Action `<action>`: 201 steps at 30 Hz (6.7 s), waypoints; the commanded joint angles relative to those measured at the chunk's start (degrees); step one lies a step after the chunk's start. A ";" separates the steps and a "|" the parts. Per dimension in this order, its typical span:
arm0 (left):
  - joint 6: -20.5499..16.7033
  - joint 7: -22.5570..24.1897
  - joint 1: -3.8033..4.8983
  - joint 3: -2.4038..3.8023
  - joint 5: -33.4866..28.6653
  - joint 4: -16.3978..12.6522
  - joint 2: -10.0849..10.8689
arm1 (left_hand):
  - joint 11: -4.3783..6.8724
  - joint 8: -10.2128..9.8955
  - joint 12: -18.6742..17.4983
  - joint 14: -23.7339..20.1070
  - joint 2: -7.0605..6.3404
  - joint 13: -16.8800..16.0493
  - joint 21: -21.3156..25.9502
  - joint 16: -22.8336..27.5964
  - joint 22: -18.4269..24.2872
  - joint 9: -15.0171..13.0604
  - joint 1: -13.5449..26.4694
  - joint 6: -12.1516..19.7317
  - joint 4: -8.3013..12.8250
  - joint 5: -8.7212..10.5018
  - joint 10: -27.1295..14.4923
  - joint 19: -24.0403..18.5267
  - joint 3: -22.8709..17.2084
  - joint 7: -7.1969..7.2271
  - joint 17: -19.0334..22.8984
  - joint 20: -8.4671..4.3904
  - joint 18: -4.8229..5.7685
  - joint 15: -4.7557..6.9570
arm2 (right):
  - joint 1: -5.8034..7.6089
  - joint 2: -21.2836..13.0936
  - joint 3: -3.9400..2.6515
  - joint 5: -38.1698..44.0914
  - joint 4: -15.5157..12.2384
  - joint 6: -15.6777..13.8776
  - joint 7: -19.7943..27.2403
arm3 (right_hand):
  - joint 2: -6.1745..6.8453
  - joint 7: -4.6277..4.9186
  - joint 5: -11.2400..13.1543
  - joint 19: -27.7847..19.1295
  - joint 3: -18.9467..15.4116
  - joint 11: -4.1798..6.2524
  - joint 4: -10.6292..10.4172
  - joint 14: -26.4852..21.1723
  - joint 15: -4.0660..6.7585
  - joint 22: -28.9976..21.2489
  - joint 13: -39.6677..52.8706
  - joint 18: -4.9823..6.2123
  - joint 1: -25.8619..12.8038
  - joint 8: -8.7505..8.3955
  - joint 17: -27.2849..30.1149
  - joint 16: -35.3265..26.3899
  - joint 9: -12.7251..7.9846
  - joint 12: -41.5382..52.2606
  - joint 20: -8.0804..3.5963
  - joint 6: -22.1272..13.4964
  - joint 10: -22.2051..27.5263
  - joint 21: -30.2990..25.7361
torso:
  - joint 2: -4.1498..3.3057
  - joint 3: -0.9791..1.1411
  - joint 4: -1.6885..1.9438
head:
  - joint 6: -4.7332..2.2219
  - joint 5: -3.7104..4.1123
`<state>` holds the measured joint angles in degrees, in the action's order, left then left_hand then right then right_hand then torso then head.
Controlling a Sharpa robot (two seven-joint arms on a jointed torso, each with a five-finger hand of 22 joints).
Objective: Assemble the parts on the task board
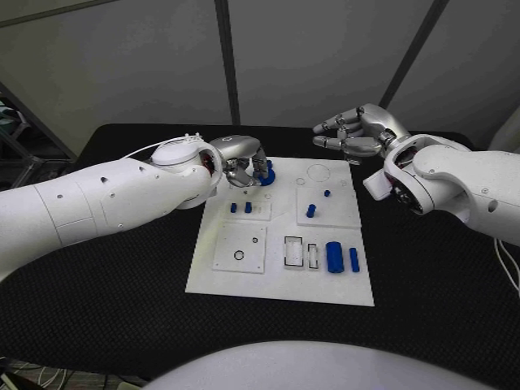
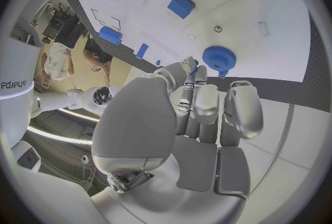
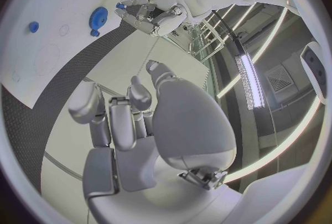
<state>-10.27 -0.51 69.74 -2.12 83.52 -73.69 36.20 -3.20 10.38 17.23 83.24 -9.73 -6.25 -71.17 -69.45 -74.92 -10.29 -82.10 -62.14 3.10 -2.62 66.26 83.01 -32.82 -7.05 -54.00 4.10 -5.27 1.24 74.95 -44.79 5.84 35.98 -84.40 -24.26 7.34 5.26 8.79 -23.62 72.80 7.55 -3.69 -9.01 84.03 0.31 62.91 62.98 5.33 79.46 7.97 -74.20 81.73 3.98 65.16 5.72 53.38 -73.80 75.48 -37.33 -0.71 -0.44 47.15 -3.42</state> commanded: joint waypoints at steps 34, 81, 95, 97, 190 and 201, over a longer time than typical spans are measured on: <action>2.70 -2.20 -1.60 0.20 -1.73 -0.42 3.82 | -0.01 -0.34 -0.49 0.21 -0.15 0.03 -0.34 -0.30 -2.43 0.19 1.06 -0.66 0.26 -0.16 0.62 0.55 -0.28 -0.05 0.23 0.04 1.06 0.19 | 0.08 0.18 -0.02 -0.28 0.28 0.38 0.41 | -0.14 0.07 -0.29 0.34 0.17 0.04 -0.29 2.61 0.33 0.06 0.08 0.32 -0.61 0.07 -0.13 -0.20 -0.05 0.04 -0.04 -0.28 -0.11 -0.26 | -0.11 0.05 -0.15 | 0.18 -0.47; 5.30 -2.66 -1.65 0.17 -1.84 1.13 2.15 | -0.04 -1.74 -1.23 0.14 -0.52 0.19 -0.35 -0.39 -2.56 0.99 1.71 0.73 0.62 -0.14 0.89 0.49 0.02 -0.10 0.61 0.04 1.08 0.17 | 0.09 0.16 -0.02 -0.28 0.23 0.38 0.38 | -0.14 0.07 -0.29 0.34 0.17 0.04 -0.29 2.61 0.33 0.06 0.08 0.32 -0.61 0.07 -0.13 -0.20 -0.05 0.04 -0.04 -0.28 -0.11 -0.26 | -0.09 0.03 -0.08 | 0.59 -0.22; 5.20 -2.58 -1.67 0.16 -2.07 1.35 2.09 | -0.54 -4.27 -3.42 0.09 -1.59 0.94 -0.42 -0.64 -2.77 2.43 2.87 3.39 0.72 -0.15 -1.13 0.49 0.50 -0.46 0.99 0.30 1.14 -0.20 | 0.09 0.12 -0.02 -0.28 0.26 0.39 0.33 | -0.14 0.07 -0.29 0.34 0.17 0.04 -0.29 2.61 0.33 0.06 0.08 0.32 -0.61 0.07 -0.13 -0.20 -0.05 0.04 -0.04 -0.28 -0.11 -0.26 | -0.07 0.03 -0.12 | 0.61 -0.21; 5.17 -2.59 -1.67 0.16 -2.07 1.35 2.10 | -0.58 -4.35 -3.53 0.08 -1.63 0.97 -0.41 -0.64 -2.77 2.49 2.89 3.43 0.74 -0.15 -1.21 0.49 0.52 -0.48 1.03 0.32 1.14 -0.23 | 0.09 0.11 -0.02 -0.28 0.26 0.39 0.33 | -0.14 0.07 -0.29 0.34 0.17 0.04 -0.29 2.61 0.33 0.06 0.08 0.32 -0.61 0.07 -0.13 -0.20 -0.05 0.04 -0.04 -0.28 -0.11 -0.26 | -0.05 0.03 -0.11 | 0.61 -0.21; -6.79 25.76 -2.81 1.98 -82.23 -14.81 16.75 | -1.38 -3.99 1.28 -15.73 1.17 -0.19 38.60 15.46 21.07 6.16 3.85 1.04 -0.34 -0.18 -0.71 -17.67 5.54 -1.72 27.04 1.84 -5.18 -1.46 | -6.21 3.02 0.08 55.42 4.82 11.30 -15.30 | 5.56 0.64 5.60 -0.91 17.77 -1.88 7.68 1.99 -1.02 -1.85 -54.59 0.84 1.37 -3.02 5.04 -4.15 -0.04 -57.15 1.04 6.09 9.59 -2.00 | -0.15 0.01 -0.11 | -0.73 4.18; -6.58 25.34 -2.81 1.98 -82.24 -14.42 16.76 | -1.41 -4.03 1.47 -15.75 1.19 -0.25 38.78 15.44 21.22 6.20 4.04 1.13 -0.43 -0.18 -0.95 -17.64 5.88 -1.74 27.17 1.87 -5.17 -1.50 | -6.35 3.39 0.08 56.49 5.16 11.72 -15.84 | 3.42 -0.49 8.69 0.81 20.27 -0.47 9.91 2.10 0.11 1.13 -55.09 0.34 3.74 -1.37 5.12 -3.92 0.69 -55.38 0.18 10.59 4.31 -0.01 | -0.10 0.01 -0.11 | -0.39 4.24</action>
<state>-17.67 24.07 66.85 -0.20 1.59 -88.14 52.95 -4.75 6.27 18.40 67.99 -8.72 -6.45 -32.74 -54.14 -53.79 -4.13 -78.57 -60.71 2.70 -2.63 65.74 65.70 -27.35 -8.69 -26.91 6.06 -8.44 -0.30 68.66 -41.45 5.87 91.29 -79.17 -13.30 -8.01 8.86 8.45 -15.12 73.24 27.51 -4.56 0.65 83.96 -0.19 63.67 7.65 5.33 82.51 6.28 -69.27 77.99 4.59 9.32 5.90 63.53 -68.68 75.21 -37.45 -0.71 -0.52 46.70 0.81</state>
